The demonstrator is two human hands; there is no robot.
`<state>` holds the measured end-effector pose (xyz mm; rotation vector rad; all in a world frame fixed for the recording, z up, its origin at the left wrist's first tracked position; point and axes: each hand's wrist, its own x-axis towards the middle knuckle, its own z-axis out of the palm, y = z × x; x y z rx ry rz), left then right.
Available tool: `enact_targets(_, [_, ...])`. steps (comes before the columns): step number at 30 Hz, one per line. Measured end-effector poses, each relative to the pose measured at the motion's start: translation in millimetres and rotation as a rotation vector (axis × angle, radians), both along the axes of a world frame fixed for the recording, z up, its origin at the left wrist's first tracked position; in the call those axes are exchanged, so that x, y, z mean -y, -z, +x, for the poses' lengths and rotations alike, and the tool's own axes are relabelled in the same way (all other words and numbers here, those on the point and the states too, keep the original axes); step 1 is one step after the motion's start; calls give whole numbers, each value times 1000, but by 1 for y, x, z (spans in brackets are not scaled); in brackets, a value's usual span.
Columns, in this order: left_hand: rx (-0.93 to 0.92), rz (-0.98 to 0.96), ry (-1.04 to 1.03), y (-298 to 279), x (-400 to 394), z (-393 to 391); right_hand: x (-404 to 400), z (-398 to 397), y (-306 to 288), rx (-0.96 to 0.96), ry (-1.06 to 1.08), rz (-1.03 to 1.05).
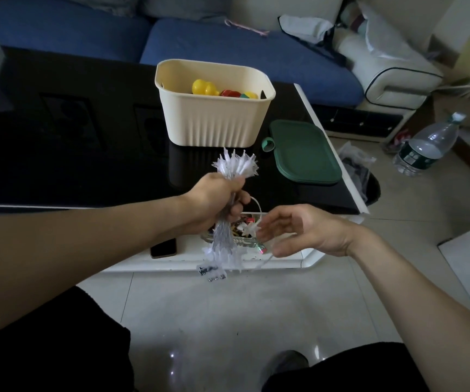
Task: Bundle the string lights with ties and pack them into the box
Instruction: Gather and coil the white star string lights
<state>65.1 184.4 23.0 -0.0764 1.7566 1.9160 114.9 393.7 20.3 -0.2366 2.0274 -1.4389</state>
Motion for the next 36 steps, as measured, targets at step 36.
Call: enact_targets(36, [-100, 63, -32, -7, 13, -5, 94, -20, -26, 90, 1018, -781])
